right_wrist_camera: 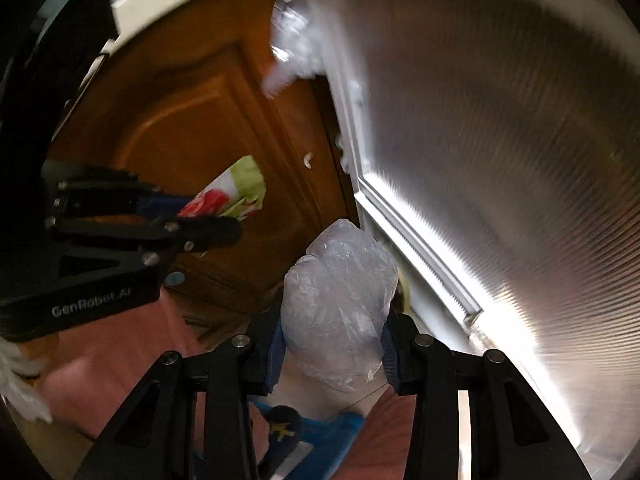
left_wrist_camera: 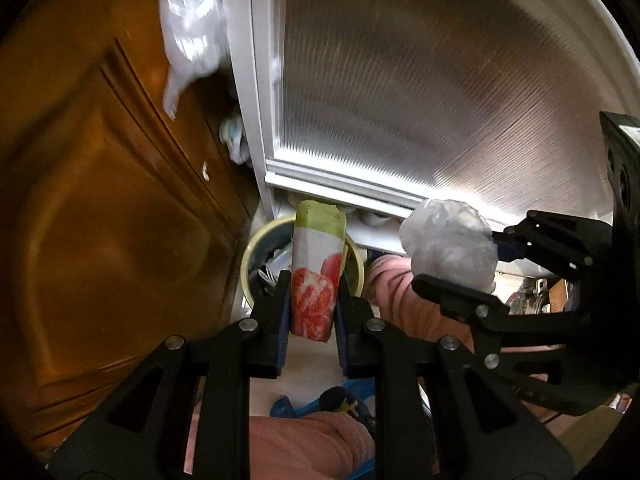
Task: Collect trash
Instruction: 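Carry the plastic bag and strawberry packet down over the bin with both grippers, then open the right gripper over the bin while the left gripper releases the strawberry packet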
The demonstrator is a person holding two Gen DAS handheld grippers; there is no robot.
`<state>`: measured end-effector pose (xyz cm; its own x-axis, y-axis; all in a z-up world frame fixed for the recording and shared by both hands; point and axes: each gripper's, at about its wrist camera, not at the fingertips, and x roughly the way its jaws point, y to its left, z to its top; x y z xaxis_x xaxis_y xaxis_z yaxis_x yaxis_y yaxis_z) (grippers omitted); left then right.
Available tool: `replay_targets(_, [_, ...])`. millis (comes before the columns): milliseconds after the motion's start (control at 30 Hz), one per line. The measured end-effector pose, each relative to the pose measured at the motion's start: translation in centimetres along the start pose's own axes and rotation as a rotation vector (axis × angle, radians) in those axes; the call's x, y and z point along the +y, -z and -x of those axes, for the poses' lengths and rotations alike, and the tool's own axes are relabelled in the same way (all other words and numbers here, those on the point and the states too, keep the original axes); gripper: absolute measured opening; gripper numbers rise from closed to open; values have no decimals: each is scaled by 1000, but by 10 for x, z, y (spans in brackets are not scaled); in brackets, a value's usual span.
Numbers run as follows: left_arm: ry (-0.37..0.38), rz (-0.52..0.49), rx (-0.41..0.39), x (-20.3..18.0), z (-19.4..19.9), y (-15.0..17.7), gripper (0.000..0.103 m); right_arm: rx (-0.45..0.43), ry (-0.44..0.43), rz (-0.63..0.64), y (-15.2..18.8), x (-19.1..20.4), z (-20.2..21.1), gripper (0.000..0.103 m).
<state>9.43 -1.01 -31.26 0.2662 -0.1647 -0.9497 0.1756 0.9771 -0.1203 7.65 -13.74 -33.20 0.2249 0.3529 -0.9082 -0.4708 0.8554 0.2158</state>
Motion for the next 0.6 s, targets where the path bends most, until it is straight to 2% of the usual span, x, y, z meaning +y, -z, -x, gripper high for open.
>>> replay_targets(200, [5,26,77,10,-47,-2,16,56,8,-43,0,-23,-42,41])
replay_targets(400, [9,21,128,14,-74,-7,17,83,6,-83,-4,-37,-72,42])
replay_targets(567, [4,3,132,13,-79,-11,29,80,-6,-114,-5,-38,-81,46])
replay_targets(600, [1,-1,131,13,-80,-11,35,82,-7,-115,-5,-40,-84,47])
